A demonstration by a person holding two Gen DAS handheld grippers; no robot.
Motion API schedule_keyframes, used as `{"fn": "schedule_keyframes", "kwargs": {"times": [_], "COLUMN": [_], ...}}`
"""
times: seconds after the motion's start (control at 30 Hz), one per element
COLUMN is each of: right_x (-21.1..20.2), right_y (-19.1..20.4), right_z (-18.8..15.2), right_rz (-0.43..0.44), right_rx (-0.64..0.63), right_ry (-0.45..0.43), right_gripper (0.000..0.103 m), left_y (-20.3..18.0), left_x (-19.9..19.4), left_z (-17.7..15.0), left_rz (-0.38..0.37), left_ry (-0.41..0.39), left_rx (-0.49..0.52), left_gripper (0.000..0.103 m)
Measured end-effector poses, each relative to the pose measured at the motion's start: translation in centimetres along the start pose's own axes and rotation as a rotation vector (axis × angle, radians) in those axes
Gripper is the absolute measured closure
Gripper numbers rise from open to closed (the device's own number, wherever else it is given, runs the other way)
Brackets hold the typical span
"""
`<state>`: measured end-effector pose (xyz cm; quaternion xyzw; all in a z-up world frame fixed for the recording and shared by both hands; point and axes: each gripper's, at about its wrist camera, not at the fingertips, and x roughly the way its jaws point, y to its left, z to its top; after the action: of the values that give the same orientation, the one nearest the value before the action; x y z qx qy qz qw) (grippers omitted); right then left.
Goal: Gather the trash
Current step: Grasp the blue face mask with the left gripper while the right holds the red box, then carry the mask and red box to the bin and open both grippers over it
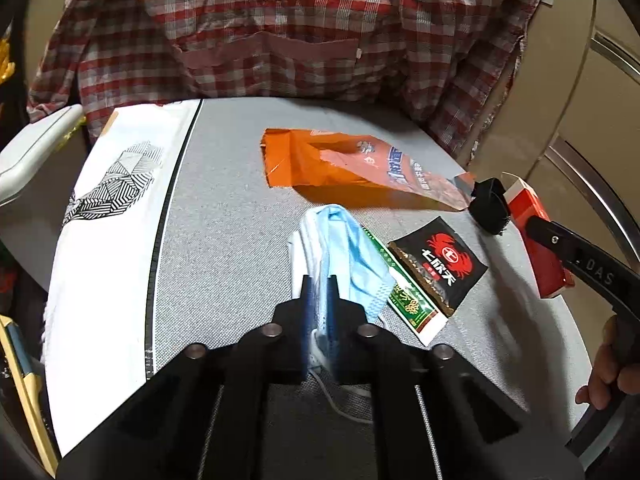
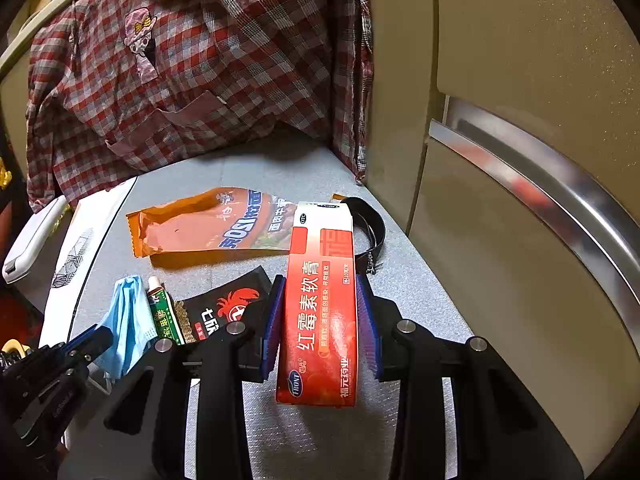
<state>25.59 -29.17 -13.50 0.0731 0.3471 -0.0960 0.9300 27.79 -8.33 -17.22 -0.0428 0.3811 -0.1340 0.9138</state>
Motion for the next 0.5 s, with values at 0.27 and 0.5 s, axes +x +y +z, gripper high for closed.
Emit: {"fn": "schedule_keyframes", "kwargs": {"times": [0.27, 0.5], "right_x": [-0.3, -2.8], "right_y": [0.0, 0.2], "right_z": [0.1, 0.6], "right_rz": [-0.004, 0.046], "right_rx": [0.001, 0.020], "right_ry": [-0.011, -0.047], "right_gripper": [0.068, 0.068], "left_y": [0.0, 0.5], "left_x": [-2.4, -7.0], "left_z": [0.7, 1.7], "left_rz": [0.022, 0.035], "left_ry": [-0.083, -0.153], "left_rx": [0.008, 0.006], "left_gripper": [0.101, 0.101]}}
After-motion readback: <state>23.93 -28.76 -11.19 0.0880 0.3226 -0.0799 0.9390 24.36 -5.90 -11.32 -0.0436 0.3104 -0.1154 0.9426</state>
